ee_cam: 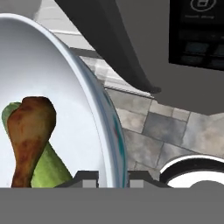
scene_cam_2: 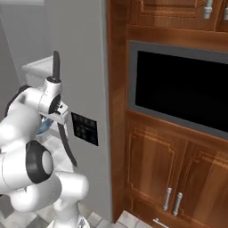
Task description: Pick the chicken drumstick and cucumber from their plates and place them in the bowl. Then put the bowl in the fridge.
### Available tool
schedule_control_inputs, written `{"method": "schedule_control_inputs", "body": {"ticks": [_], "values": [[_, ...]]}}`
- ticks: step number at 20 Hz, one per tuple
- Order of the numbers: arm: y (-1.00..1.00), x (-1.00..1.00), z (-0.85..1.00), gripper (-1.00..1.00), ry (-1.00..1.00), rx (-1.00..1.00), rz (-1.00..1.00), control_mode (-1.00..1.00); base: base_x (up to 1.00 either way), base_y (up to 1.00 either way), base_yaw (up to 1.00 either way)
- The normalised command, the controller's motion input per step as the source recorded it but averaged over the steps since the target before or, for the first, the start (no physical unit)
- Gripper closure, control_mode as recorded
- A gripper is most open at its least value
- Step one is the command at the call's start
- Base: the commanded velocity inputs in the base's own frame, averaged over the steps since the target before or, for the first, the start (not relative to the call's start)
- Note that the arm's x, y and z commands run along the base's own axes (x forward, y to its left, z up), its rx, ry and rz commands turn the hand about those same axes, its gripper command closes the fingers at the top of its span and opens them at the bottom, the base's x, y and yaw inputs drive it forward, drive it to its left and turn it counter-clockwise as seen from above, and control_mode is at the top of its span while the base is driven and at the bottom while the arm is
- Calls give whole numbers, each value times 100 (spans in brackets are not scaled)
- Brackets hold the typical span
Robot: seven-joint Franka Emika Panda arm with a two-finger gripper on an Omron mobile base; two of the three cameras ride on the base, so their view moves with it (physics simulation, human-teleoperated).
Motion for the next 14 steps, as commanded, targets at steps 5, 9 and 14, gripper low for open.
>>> {"method": "schedule_control_inputs", "body": {"ticks": [5, 9, 14], "values": [[0, 0, 0, 100, 0, 0, 0, 100, 7, 65, -33], [0, 0, 0, 100, 0, 0, 0, 100, -5, 63, -8], [0, 0, 0, 100, 0, 0, 0, 100, -11, 56, -1]]}}
